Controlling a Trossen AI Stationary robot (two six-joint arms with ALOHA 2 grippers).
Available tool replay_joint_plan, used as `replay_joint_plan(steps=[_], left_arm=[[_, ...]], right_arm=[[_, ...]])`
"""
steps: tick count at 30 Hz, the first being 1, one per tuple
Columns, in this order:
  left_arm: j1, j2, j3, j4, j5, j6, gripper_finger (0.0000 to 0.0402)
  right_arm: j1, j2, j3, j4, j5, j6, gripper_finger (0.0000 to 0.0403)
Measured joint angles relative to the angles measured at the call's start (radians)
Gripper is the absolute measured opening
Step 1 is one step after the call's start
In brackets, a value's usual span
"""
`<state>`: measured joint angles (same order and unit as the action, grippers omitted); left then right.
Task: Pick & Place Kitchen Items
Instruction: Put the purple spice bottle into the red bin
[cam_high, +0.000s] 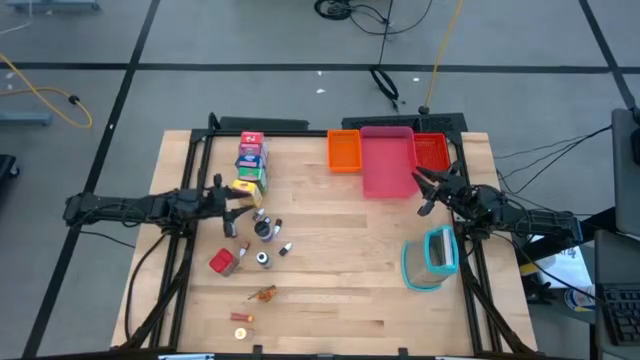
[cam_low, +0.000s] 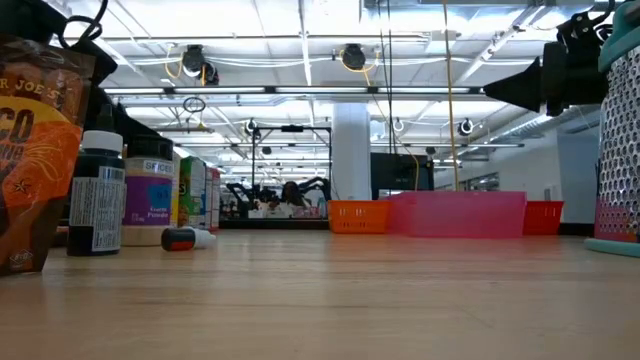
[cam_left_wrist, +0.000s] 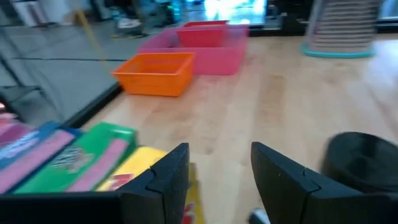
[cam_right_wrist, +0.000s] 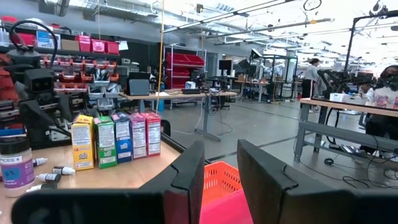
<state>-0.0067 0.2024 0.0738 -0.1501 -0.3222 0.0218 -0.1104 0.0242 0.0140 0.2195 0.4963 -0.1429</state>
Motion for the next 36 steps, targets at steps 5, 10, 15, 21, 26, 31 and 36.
replay_joint_plan(steps=[5,10,15,21,26,31,36], left_arm=[[0.000,0.000,0.000,0.010,-0.083,-0.001,0.0173],[0.000,0.000,-0.003,0.046,-0.090,0.034,0.0173],[0.000,0.000,-0.003,0.047,-0.098,0.145,0.0173],[0.000,0.000,-0.003,0.047,-0.099,0.275,0.0173],[0.000,0.000,-0.002,0.047,-0.113,0.412,0.0173],[0.000,0.000,-0.001,0.050,-0.113,0.417,0.0173],[0.000,0.000,-0.001,0.060,-0.088,0.355,0.0173]], right_arm=[[0.000,0.000,0.000,0.000,-0.002,0.000,0.0089],[0.001,0.000,0.000,-0.007,-0.002,0.000,0.0089],[0.001,0.001,0.000,-0.014,-0.002,0.026,0.0089],[0.001,0.001,0.000,-0.014,-0.001,0.026,0.0089],[0.001,0.001,0.000,-0.014,-0.001,0.026,0.0089],[0.001,0.001,0.000,-0.014,0.000,0.026,0.0089],[0.001,0.001,0.000,-0.014,0.000,0.026,0.0089]])
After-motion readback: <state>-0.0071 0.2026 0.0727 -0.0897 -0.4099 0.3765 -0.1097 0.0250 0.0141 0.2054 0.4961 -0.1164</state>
